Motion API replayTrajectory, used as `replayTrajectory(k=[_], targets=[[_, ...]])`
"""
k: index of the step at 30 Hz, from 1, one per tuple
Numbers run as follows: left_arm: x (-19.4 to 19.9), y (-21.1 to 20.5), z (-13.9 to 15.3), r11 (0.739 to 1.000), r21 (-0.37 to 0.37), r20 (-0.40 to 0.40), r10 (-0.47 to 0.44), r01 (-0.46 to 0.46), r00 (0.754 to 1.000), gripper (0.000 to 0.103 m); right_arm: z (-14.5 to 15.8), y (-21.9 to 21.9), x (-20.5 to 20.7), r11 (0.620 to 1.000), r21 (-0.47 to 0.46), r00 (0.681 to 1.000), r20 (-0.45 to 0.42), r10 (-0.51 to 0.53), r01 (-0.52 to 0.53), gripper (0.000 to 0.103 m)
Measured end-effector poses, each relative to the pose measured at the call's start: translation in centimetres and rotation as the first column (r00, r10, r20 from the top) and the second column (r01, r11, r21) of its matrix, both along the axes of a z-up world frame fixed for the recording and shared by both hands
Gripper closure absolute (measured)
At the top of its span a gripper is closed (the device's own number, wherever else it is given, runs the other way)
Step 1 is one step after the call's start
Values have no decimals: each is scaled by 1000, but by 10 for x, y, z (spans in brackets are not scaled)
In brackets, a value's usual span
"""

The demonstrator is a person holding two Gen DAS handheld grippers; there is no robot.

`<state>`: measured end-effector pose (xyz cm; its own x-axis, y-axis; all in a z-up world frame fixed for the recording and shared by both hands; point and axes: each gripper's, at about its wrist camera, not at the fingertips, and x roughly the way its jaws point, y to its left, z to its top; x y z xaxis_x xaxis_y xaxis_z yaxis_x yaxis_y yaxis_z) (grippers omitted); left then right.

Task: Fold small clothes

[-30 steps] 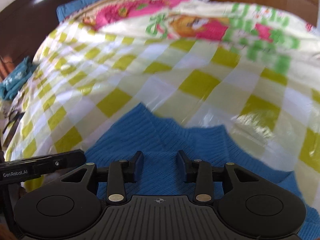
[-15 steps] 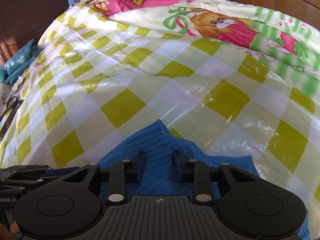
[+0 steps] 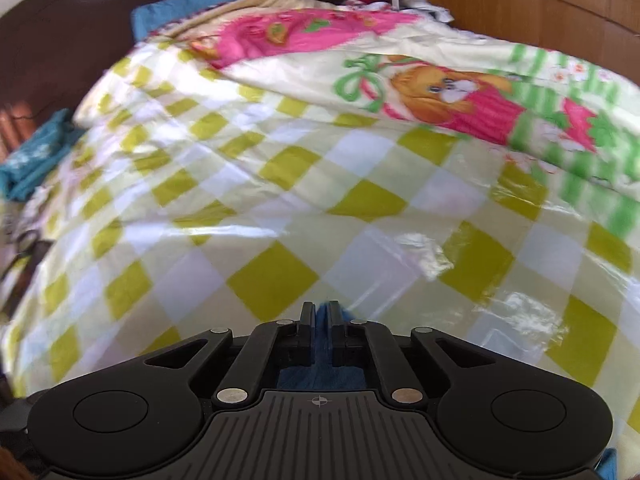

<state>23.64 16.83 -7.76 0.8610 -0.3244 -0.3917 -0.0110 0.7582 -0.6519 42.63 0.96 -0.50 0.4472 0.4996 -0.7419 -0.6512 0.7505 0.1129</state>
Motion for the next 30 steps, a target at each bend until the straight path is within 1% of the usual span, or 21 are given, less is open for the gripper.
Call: replayTrajectory(k=[2, 4, 6, 7, 9, 11, 12, 13, 14, 15, 16, 17, 18, 19, 20, 22, 24, 27, 28, 30], targets=[[1, -4, 1, 1000, 25, -2, -12, 12, 1000, 52, 14, -24, -8, 996, 68, 998, 17, -64, 63, 92], [1, -7, 1, 999, 39, -5, -21, 21, 1000, 52, 33, -66, -23, 980, 134, 989, 16, -148, 144, 92], [2, -9, 2, 998, 51, -15, -29, 30, 999, 52, 47, -117, -46, 960, 143, 969, 32, -247, 240, 91], [2, -11, 3, 998, 56, -25, -31, 32, 999, 52, 51, -146, -60, 946, 138, 953, 33, -301, 294, 89], [1, -14, 5, 997, 62, -42, -42, 45, 998, 52, 49, -203, -93, 904, 128, 911, 5, -411, 408, 85], [-5, -20, 9, 994, 99, -57, -41, 47, 998, 52, 38, -252, -129, 847, 97, 852, -27, -523, 523, 73], [-7, -23, 10, 993, 111, -69, -40, 48, 997, 51, 31, -273, -148, 817, 91, 822, -39, -568, 569, 72], [-7, -25, 9, 992, 114, -85, -45, 55, 995, 50, 21, -289, -163, 790, 96, 796, -71, -601, 606, 69], [-7, -27, 9, 991, 121, -101, -42, 54, 994, 50, 9, -300, -174, 774, 98, 780, -114, -615, 625, 67], [-8, -30, 11, 990, 129, -114, -37, 51, 993, 50, -2, -307, -180, 768, 98, 772, -156, -616, 633, 66], [-7, -33, 13, 989, 136, -126, -39, 56, 991, 49, -11, -310, -184, 762, 113, 767, -177, -616, 638, 65], [-5, -36, 15, 987, 143, -143, -47, 67, 989, 44, -18, -311, -186, 754, 147, 766, -195, -612, 640, 64], [-1, -39, 16, 983, 158, -168, -62, 89, 984, 41, -25, -310, -186, 750, 179, 769, -216, -602, 637, 64], [3, -44, 16, 978, 185, -191, -61, 97, 980, 40, -31, -310, -183, 754, 207, 779, -239, -579, 624, 60], [5, -49, 16, 972, 214, -201, -59, 103, 978, 40, -37, -308, -180, 761, 221, 789, -258, -557, 610, 51], [6, -56, 19, 959, 261, -217, -56, 113, 974, 40, -46, -305, -177, 763, 213, 787, -266, -556, 611, 48], [7, -59, 20, 953, 280, -229, -51, 116, 972, 40, -48, -310, -181, 762, 240, 795, -273, -542, 602, 47], [4, -60, 20, 954, 282, -233, -35, 102, 972, 39, -51, -324, -185, 715, 299, 772, -326, -546, 632, 48], [4, -60, 21, 953, 286, -238, -30, 99, 971, 40, -51, -329, -188, 697, 314, 762, -331, -557, 645, 49], [2, -63, 24, 943, 317, -245, -20, 99, 969, 40, -52, -335, -194, 676, 323, 748, -333, -574, 662, 49]])
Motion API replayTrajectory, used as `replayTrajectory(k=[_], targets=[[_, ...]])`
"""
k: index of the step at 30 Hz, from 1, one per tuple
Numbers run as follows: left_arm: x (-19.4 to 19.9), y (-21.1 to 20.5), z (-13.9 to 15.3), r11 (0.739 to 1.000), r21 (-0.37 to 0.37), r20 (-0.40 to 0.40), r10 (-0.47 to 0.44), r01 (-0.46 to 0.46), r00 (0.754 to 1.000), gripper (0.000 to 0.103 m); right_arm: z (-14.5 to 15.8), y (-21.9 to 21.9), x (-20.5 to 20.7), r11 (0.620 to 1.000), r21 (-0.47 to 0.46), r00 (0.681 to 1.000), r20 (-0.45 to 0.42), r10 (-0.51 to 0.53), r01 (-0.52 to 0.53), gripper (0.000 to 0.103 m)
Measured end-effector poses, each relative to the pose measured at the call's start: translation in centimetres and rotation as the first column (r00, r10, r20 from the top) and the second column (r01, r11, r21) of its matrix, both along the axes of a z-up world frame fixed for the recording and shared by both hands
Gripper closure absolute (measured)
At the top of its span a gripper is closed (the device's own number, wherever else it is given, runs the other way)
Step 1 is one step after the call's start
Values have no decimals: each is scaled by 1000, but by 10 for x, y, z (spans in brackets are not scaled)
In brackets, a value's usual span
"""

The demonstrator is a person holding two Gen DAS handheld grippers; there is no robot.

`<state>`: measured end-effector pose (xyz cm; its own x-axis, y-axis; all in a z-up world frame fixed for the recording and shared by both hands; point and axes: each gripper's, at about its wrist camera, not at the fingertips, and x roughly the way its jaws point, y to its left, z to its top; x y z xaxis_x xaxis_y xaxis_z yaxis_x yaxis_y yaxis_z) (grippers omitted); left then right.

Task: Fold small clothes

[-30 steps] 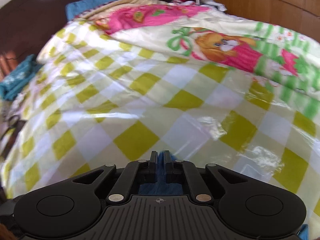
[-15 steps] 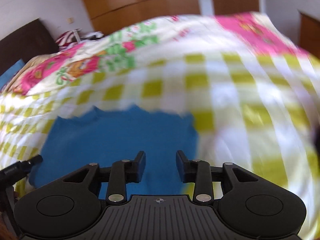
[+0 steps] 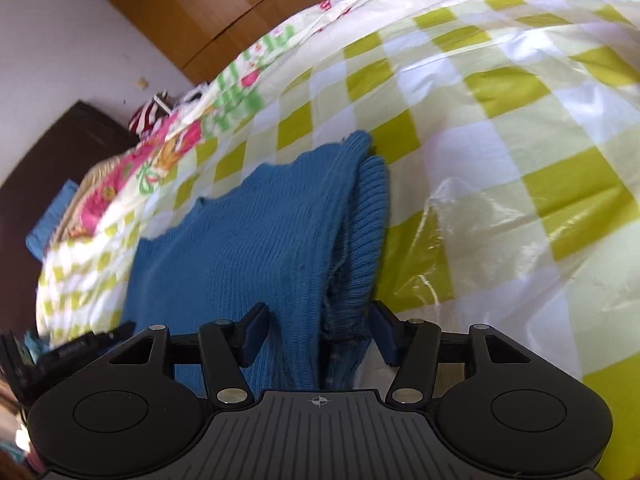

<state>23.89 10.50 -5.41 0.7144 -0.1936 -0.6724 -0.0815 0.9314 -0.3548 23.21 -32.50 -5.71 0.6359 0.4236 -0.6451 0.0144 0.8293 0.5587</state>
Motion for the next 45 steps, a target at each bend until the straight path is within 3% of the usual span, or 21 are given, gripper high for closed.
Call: replayTrajectory(k=[7, 11, 12, 13, 14, 16, 20, 29, 32, 35, 40, 43, 45], targets=[[4, 8, -3, 999, -46, -17, 9, -9, 1000, 38, -11, 7, -1, 999, 35, 999, 5, 32, -32, 44], [8, 4, -7, 1000, -23, -18, -6, 5, 1000, 35, -16, 11, 7, 997, 70, 1000, -4, 22, -22, 44], [7, 2, -8, 1000, -17, -16, -4, 4, 1000, 35, -16, 11, 7, 997, 71, 1000, -9, 11, -10, 48], [5, 1, -7, 1000, -17, -19, -9, 9, 1000, 37, -17, 10, 7, 998, 70, 1000, -23, 11, -10, 67], [2, 1, -6, 1000, -23, -24, -12, 11, 1000, 40, -19, 8, 7, 995, 97, 999, -44, 19, -14, 76], [-4, 4, -5, 999, -40, -34, -17, 16, 999, 44, -19, 6, 1, 992, 127, 997, -63, 34, -26, 82], [-28, 8, -3, 994, -108, -68, -29, 22, 997, 51, -10, 5, -20, 993, 85, 994, -73, 86, -79, 88], [-103, -27, 17, 986, -70, -119, -158, 151, 980, 51, 12, -34, -78, 997, -3, 990, -116, 81, -82, 89], [-118, -36, 34, 985, -7, -95, -170, 171, 981, 51, 20, -39, -86, 995, -63, 991, -121, 63, -71, 82], [-129, -40, 56, 986, 52, -37, -156, 158, 987, 50, 37, -39, -97, 992, -118, 998, -54, 30, -36, 79], [-112, -57, 83, 981, 93, 82, -176, 168, 981, 46, 53, -32, -84, 989, -145, 999, 53, 1, 7, 69], [-89, -80, 78, 971, 88, 114, -231, 222, 966, 45, 55, -25, -59, 976, -212, 996, 85, -28, 46, 69], [-72, -97, 66, 963, 96, 96, -259, 250, 961, 45, 47, -21, -39, 972, -229, 997, 58, -40, 52, 69]])
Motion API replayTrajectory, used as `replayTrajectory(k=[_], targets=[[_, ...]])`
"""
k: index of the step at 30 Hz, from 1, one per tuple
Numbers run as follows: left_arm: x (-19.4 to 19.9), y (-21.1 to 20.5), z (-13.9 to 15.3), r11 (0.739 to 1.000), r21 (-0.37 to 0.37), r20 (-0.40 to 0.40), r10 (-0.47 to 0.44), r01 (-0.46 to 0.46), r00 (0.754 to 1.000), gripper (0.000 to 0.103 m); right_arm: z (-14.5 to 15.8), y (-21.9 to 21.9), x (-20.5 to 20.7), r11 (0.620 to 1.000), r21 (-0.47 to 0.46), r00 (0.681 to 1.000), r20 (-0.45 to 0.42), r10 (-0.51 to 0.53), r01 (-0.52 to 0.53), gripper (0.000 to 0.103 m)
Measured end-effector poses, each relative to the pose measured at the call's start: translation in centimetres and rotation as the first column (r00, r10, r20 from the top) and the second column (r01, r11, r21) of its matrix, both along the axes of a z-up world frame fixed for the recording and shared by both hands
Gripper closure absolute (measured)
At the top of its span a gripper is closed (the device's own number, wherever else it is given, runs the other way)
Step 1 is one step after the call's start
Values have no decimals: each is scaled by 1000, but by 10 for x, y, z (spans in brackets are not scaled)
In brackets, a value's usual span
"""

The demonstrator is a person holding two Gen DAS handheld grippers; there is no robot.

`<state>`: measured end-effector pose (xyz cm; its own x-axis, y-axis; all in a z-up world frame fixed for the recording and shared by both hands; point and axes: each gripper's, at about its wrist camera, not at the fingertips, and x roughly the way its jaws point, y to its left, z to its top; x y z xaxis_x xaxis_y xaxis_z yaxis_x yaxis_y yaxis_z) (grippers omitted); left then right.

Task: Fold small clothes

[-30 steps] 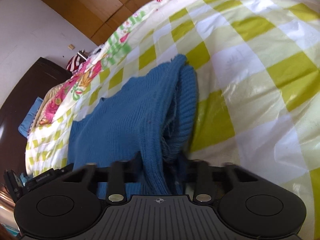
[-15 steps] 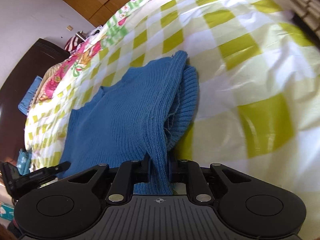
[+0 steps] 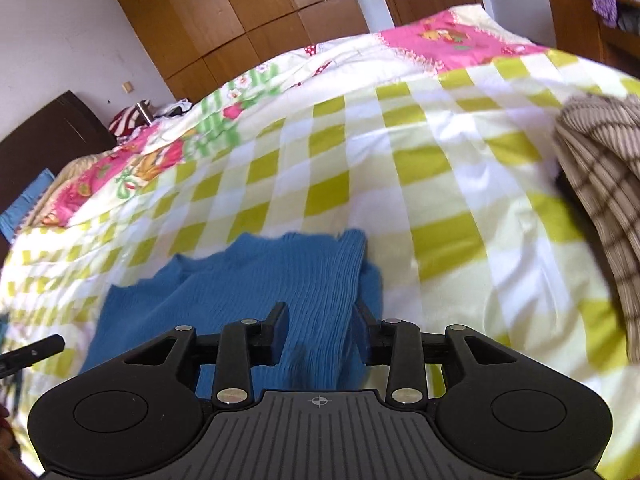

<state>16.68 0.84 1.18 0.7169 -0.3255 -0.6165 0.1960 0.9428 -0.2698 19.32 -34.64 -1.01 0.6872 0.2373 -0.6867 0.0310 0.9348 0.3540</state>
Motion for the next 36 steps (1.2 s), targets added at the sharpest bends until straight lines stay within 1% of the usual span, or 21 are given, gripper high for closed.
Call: replayTrajectory(k=[3, 4, 5, 6, 8, 11, 12, 13, 14, 16, 17, 18, 20, 23, 25, 27, 28, 30, 31, 33, 36], targets=[[15, -15, -19, 999, 13, -44, -28, 29, 999, 45, -20, 2, 24, 999, 40, 997, -82, -4, 7, 69], [16, -18, -23, 999, 18, -58, -32, 33, 998, 45, -25, 4, 27, 999, 36, 996, -92, -3, 6, 76], [14, -19, -27, 999, 18, -63, -37, 38, 997, 45, -26, 6, 29, 999, 36, 996, -90, 5, -2, 87], [12, -18, -27, 999, 13, -67, -39, 40, 997, 45, -24, 5, 29, 998, 62, 997, -81, 15, -10, 89], [6, -13, -26, 999, -10, -67, -37, 37, 997, 45, -12, -4, 21, 986, 166, 999, -39, 19, -13, 91], [1, -4, -25, 999, -35, -63, -20, 18, 998, 41, 5, -24, 0, 929, 367, 996, 82, 15, -45, 92], [3, -3, -28, 999, -31, -70, -12, 10, 998, 40, 4, -29, -4, 916, 400, 995, 98, 6, -45, 92], [5, -1, -33, 1000, -25, -78, -2, 0, 997, 40, -2, -32, -3, 912, 408, 996, 88, 7, -42, 92], [7, 0, -38, 1000, -15, -86, 12, -14, 996, 40, -13, -34, 2, 916, 400, 999, 48, 7, -26, 91], [8, 4, -44, 999, -14, -109, 37, -38, 993, 41, -38, -36, 12, 938, 339, 995, -83, -47, 72, 87], [7, 7, -42, 999, -31, -107, 41, -44, 993, 41, -45, -36, 14, 941, 330, 993, -106, -48, 81, 87], [6, 8, -39, 998, -39, -96, 48, -52, 994, 41, -47, -36, 12, 934, 345, 993, -101, -56, 88, 87], [8, 8, -30, 998, -26, -55, 61, -62, 997, 40, -38, -33, 10, 936, 342, 996, -67, -64, 83, 80], [16, 0, -22, 998, 4, -1, 57, -57, 998, 40, -20, -27, 11, 965, 231, 992, 2, -124, 120, 79], [21, -6, -23, 998, 0, 4, 61, -61, 998, 40, -10, -20, 8, 977, 140, 985, 41, -169, 161, 79], [21, -13, -23, 999, -12, 13, 51, -51, 999, 40, 2, -8, -2, 985, 104, 983, 112, -148, 137, 79], [22, -19, -24, 999, -5, 22, 46, -46, 999, 40, 7, 1, -7, 990, 73, 981, 147, -130, 121, 79], [24, -27, -26, 999, 14, 28, 38, -38, 999, 40, 12, 17, -7, 998, 41, 981, 185, -60, 53, 79], [27, -30, -28, 999, 21, 29, 32, -33, 999, 40, 9, 24, -5, 998, 51, 982, 186, -30, 21, 79], [35, -31, -32, 998, 41, 25, 42, -43, 999, 40, -3, 36, 7, 998, 61, 990, 142, 8, -17, 79], [45, -12, -43, 991, 63, -21, 122, -121, 992, 40, -27, 41, 17, 1000, 26, 998, 64, 16, -18, 79]])
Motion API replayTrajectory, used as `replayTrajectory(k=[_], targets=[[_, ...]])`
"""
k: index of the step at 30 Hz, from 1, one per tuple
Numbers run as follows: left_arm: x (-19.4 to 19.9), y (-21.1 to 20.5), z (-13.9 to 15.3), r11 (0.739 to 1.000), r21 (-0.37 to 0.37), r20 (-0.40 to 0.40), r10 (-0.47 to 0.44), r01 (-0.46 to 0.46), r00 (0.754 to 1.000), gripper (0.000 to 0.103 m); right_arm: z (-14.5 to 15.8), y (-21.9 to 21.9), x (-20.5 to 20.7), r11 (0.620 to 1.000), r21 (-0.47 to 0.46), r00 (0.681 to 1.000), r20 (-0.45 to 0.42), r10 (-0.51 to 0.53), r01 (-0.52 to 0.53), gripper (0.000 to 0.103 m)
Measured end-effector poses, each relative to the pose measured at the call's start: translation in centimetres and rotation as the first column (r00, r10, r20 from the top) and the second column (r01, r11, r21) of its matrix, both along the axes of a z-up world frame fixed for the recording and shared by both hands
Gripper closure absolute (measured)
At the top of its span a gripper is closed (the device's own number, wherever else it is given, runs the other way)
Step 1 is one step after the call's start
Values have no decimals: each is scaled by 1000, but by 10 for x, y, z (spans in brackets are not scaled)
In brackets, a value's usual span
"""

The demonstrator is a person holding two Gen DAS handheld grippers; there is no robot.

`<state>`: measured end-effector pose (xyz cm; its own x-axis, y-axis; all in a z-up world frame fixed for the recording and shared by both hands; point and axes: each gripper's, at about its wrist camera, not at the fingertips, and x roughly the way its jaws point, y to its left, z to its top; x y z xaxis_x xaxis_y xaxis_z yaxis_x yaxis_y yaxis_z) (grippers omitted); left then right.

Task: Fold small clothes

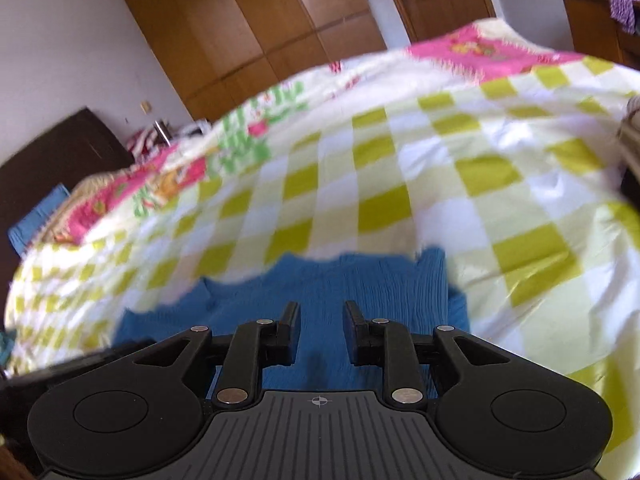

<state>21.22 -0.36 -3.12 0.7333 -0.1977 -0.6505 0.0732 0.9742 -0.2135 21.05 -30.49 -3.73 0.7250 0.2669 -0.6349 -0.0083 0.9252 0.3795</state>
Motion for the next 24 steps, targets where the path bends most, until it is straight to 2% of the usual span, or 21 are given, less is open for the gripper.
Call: replayTrajectory(k=[2, 4, 6, 9, 11, 13, 16, 19, 22, 24], targets=[[2, 21, -10, 998, -9, -25, 65, -65, 998, 40, -13, -8, -2, 1000, -5, 999, -24, -28, 28, 82], [1, 37, -15, 993, -25, -30, 117, -118, 993, 41, -18, -17, -7, 999, 30, 999, -21, -43, 44, 86], [0, 42, -14, 982, 23, -28, 188, -187, 982, 41, -17, -20, -9, 998, 43, 998, -25, -55, 56, 86], [-3, 46, -12, 979, 8, -37, 205, -205, 978, 41, -8, -15, -10, 999, 10, 999, -18, -51, 51, 84], [-11, 40, -4, 976, 39, -12, 213, -212, 977, 41, 0, -16, -16, 998, 13, 998, 4, -62, 62, 81], [-22, 34, 5, 979, 47, 26, 196, -197, 980, 40, 9, -18, -26, 997, 16, 997, 31, -75, 74, 79], [-41, 22, 17, 989, 18, 59, 144, -145, 988, 40, 19, -22, -45, 997, 29, 996, 50, -71, 69, 78], [-58, 0, 17, 996, 57, 80, 65, -70, 995, 35, 21, -25, -67, 996, 19, 996, 41, -83, 82, 77], [-63, -16, 1, 998, 57, 9, 10, -10, 1000, 34, 14, -29, -82, 993, 14, 993, 14, -116, 116, 75], [-66, -23, -7, 997, 72, -25, 9, -7, 1000, 34, 8, -25, -83, 993, -50, 993, -36, -113, 111, 75]])
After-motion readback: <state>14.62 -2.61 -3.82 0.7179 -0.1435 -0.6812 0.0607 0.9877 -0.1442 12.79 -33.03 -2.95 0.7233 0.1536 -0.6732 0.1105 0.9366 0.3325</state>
